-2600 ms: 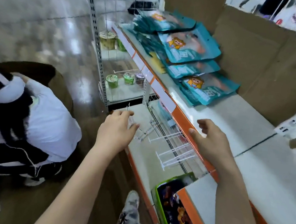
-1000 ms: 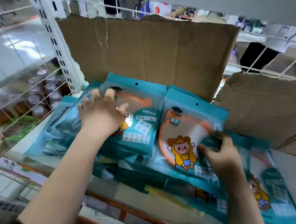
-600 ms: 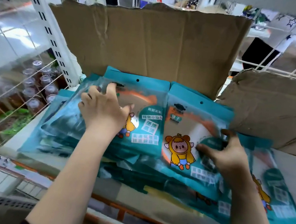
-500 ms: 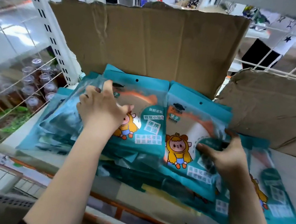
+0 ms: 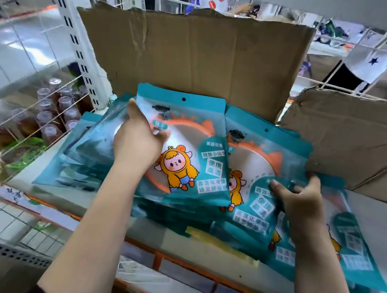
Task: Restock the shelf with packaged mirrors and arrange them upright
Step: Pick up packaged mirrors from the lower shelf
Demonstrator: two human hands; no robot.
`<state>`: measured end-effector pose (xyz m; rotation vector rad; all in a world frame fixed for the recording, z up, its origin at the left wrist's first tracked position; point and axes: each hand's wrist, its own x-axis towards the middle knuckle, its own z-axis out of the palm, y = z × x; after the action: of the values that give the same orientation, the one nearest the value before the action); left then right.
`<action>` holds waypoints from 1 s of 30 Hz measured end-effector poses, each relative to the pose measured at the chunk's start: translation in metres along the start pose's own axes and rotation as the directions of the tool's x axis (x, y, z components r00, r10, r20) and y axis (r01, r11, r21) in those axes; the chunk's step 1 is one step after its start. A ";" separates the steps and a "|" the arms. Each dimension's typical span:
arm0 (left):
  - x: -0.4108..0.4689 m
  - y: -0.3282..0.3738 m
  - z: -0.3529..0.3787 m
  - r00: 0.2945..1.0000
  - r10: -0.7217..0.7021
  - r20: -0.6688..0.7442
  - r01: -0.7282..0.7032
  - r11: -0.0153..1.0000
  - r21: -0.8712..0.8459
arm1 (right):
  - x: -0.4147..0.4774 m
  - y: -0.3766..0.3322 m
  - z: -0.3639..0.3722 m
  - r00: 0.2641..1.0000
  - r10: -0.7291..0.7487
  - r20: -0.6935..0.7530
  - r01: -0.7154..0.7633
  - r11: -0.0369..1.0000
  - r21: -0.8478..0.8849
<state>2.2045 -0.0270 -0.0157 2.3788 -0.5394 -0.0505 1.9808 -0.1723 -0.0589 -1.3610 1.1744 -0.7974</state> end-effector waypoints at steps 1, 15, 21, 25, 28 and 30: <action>-0.001 0.000 -0.002 1.000 0.003 -0.029 -0.004 0.999 -0.042 | -0.001 -0.002 0.000 1.000 0.025 0.015 -0.025 0.999 0.031; -0.027 0.000 0.004 0.985 0.145 -0.089 -0.168 0.920 -0.354 | -0.018 0.007 -0.027 0.979 0.007 -0.203 0.008 0.997 0.072; -0.052 0.014 0.016 0.969 0.247 -0.015 -0.225 0.851 -0.474 | -0.039 0.033 -0.058 0.935 0.049 -0.351 0.049 0.962 0.267; -0.070 0.018 0.028 0.958 0.286 -0.007 -0.240 0.788 -0.568 | -0.054 0.037 -0.086 0.907 0.039 -0.420 0.084 0.960 0.269; -0.076 0.025 0.037 0.958 0.286 -0.022 -0.230 0.720 -0.655 | -0.064 0.038 -0.106 0.874 0.010 -0.486 0.129 0.959 0.252; -0.084 0.034 0.043 0.949 0.314 -0.026 -0.237 0.659 -0.714 | -0.072 0.041 -0.121 0.867 0.007 -0.498 0.143 0.954 0.262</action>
<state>2.1077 -0.0441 -0.0357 1.5136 -0.7637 -0.2057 1.8393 -0.1364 -0.0677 -0.9784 1.3353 -1.3749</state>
